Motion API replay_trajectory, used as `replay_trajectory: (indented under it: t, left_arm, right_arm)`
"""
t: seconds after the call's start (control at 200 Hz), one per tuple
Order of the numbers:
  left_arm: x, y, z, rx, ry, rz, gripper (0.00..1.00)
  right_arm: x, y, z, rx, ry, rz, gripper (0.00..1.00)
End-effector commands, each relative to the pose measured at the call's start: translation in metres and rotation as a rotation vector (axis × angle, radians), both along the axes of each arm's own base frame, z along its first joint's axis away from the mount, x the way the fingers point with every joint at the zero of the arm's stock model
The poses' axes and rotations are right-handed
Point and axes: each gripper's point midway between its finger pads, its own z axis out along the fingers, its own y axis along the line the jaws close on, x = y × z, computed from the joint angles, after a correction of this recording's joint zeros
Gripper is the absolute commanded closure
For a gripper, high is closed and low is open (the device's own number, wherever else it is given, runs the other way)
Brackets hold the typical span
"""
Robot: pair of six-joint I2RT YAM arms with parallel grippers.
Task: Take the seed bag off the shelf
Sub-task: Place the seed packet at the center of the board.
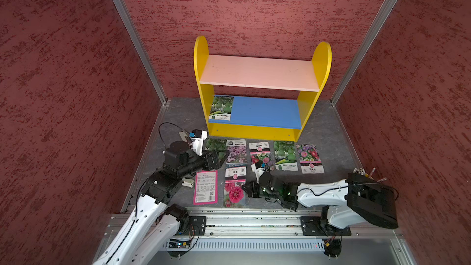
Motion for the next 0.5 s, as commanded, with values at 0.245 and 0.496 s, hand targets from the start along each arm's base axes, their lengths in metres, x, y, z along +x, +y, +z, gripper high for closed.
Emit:
replay_trajectory:
  t: [0.245,0.496]
  left_arm:
    - [-0.002,0.001,0.0,-0.004,0.002,-0.002,0.0]
    - [-0.002,0.001,-0.001,-0.004,0.004,-0.004,0.0]
  right_arm:
    - [0.005,0.001,-0.022,-0.099,0.017,-0.028,1.0]
    - [0.007,0.002,-0.031,-0.154,0.018,-0.016,0.98]
